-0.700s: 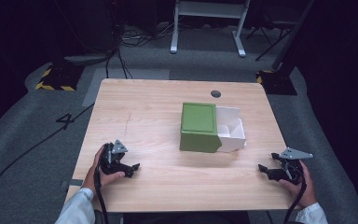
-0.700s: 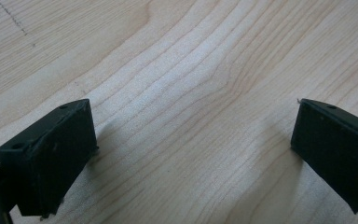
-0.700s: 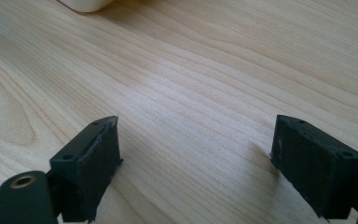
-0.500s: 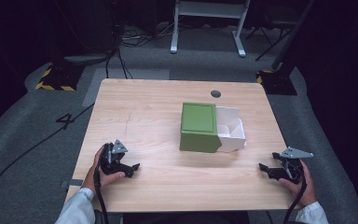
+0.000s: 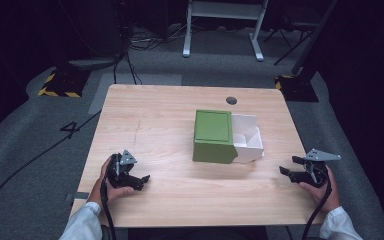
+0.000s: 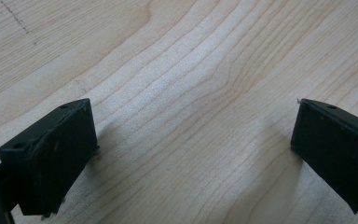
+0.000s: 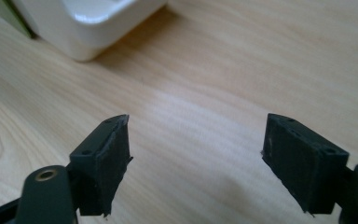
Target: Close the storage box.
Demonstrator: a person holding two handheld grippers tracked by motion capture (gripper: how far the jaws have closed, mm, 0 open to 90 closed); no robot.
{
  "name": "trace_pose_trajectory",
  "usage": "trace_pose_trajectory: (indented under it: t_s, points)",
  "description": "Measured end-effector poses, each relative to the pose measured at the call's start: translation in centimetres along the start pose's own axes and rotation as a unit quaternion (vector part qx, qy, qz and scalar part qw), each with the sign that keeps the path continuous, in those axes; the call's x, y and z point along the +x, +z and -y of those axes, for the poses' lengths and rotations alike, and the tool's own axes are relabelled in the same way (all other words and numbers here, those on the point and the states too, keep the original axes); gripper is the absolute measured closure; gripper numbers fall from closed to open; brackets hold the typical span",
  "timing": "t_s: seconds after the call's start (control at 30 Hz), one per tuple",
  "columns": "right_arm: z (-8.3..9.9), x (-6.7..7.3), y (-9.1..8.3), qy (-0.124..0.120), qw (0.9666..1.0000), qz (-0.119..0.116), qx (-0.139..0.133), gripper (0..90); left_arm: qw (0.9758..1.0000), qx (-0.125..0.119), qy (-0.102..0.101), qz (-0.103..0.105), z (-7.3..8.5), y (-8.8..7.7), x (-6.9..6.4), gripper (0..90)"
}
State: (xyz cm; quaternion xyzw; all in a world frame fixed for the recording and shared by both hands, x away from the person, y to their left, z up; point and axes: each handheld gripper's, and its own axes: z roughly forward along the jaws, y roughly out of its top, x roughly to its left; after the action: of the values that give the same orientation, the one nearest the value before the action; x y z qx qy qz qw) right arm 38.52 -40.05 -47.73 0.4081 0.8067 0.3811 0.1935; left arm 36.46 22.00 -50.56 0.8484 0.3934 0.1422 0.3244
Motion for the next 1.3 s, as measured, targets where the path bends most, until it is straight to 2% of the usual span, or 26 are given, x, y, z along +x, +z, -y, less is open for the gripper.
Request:
trace_pose_trajectory:
  t_s: [0.13, 0.17, 0.4, 0.57, 0.67, 0.8, 0.83, 1.07, 1.17, 1.3]
  points:
    - [-2.0, -0.8, -0.4, 0.004, 0.9997, -0.006, -0.025, 27.1, 1.0, 0.0, 0.0, 0.0, 0.0, 0.0, 0.0, 0.4]
    - [-2.0, -0.8, -0.4, 0.004, 0.9997, -0.006, -0.025, 27.1, 1.0, 0.0, 0.0, 0.0, 0.0, 0.0, 0.0, 0.4]
    - [-5.8, -0.9, 0.0, -0.009, 0.9988, -0.019, -0.043, 29.8, 1.0, 0.0, 0.0, 0.0, 0.0, 0.0, 0.0, 0.3]
    - [-7.3, -0.9, 0.9, -0.008, 0.9988, -0.028, -0.04, 30.5, 1.0, 0.0, 0.0, 0.0, 0.0, 0.0, 0.0, 0.4]
    - [-8.3, -0.6, 2.1, -0.019, 0.999, -0.03, -0.028, 32.1, 1.0, 0.0, -0.001, -0.001, 0.0, 0.0, 0.0, 0.4]
    - [-9.0, -0.5, 3.2, -0.022, 0.9989, -0.036, -0.022, 35.6, 1.0, -0.001, -0.001, -0.001, 0.0, 0.0, 0.0, 0.4]
    - [-9.4, -0.3, 4.0, -0.023, 0.9988, -0.04, -0.014, 36.3, 1.0, -0.001, -0.001, -0.001, 0.0, 0.0, 0.0, 0.4]
    - [-9.9, 0.0, 6.0, -0.024, 0.9984, -0.052, 0.002, 38.1, 1.0, -0.001, -0.002, -0.002, 0.0, 0.0, 0.0, 0.4]
    - [-9.9, 0.1, 6.8, -0.029, 0.9983, -0.05, 0.011, 39.5, 1.0, -0.001, -0.002, -0.002, 0.0, 0.0, -0.1, 0.4]
    - [-9.6, 0.0, 7.5, -0.022, 0.9978, -0.06, 0.017, 43.0, 1.0, -0.001, -0.002, -0.002, 0.0, 0.0, -0.1, 0.4]
